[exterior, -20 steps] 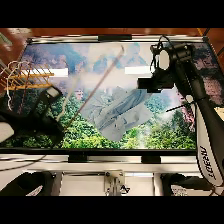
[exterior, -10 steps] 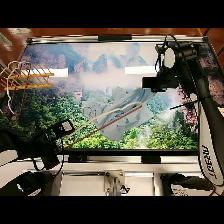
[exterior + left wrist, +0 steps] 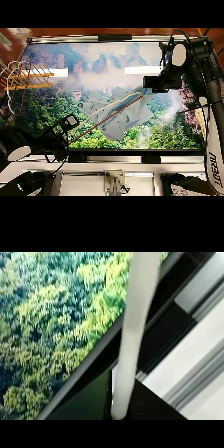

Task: Fold the shirts.

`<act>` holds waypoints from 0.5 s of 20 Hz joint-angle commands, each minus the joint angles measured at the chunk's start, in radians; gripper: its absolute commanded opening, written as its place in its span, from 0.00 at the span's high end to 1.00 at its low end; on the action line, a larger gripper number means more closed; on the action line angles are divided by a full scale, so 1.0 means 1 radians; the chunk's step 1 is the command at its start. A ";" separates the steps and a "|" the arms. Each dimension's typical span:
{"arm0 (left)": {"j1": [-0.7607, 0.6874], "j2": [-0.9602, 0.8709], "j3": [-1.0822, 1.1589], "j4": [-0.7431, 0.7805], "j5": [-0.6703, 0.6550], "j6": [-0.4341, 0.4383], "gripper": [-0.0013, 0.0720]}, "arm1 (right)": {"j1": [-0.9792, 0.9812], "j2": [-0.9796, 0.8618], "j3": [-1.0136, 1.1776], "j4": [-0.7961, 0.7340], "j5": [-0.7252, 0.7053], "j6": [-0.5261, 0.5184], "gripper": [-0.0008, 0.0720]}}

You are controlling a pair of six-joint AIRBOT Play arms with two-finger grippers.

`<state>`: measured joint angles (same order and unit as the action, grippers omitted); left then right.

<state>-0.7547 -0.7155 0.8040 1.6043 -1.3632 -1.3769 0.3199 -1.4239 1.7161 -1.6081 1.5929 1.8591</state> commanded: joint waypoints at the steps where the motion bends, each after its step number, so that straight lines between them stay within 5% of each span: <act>1: 0.000 -0.055 -0.003 0.000 0.092 0.007 0.91 | 0.000 0.010 0.001 0.027 0.014 0.003 0.90; 10: 0.001 0.061 0.051 -0.024 -0.033 0.109 0.91 | 0.000 0.010 0.001 -0.061 -0.001 0.002 0.90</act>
<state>-0.7547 -0.7139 0.8410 1.5837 -1.3354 -1.3041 0.3199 -1.4143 1.7161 -1.6382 1.6054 1.8626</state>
